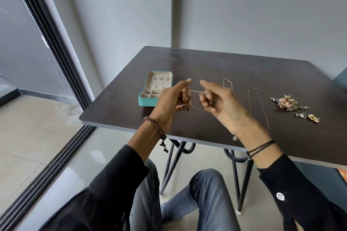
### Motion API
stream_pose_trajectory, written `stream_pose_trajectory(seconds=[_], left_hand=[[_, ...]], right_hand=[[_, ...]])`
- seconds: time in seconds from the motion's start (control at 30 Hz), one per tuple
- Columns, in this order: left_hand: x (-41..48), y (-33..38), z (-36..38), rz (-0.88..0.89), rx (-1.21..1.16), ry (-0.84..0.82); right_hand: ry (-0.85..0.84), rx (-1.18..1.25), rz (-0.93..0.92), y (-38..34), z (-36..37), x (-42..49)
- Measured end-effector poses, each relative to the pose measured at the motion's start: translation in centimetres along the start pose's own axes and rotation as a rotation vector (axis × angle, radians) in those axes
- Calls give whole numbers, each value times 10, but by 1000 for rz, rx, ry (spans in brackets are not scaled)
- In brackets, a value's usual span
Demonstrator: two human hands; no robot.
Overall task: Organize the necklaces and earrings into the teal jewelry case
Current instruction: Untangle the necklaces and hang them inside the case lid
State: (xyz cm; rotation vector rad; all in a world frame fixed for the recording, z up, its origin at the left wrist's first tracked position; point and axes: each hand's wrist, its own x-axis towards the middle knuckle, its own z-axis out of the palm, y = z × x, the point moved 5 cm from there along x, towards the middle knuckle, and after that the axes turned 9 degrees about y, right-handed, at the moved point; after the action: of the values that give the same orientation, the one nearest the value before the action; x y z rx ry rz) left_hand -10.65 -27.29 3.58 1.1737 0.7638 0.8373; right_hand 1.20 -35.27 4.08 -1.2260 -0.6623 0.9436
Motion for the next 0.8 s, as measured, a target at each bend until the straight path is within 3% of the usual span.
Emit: stream_pose_trajectory(seconds=[0.1, 0.2, 0.3, 0.47, 0.6, 0.67, 0.8], left_hand=[[1, 4, 3, 27, 63, -34], [3, 6, 3, 42, 101, -39], [3, 5, 3, 46, 105, -34], [-4, -6, 8, 26, 106, -80], [-10, -4, 12, 57, 118, -90], [-10, 0, 12, 52, 80, -91], [-6, 11, 11, 60, 7, -95]], right_hand=[[-40, -240, -89, 4, -1, -6], [-95, -252, -130, 5, 0, -10], [-95, -116, -110, 2, -1, -9], [-39, 338, 19, -5, -3, -2], [8, 440, 49, -3, -8, 0], [26, 390, 48, 0, -12, 1], [47, 64, -49, 5, -17, 0]])
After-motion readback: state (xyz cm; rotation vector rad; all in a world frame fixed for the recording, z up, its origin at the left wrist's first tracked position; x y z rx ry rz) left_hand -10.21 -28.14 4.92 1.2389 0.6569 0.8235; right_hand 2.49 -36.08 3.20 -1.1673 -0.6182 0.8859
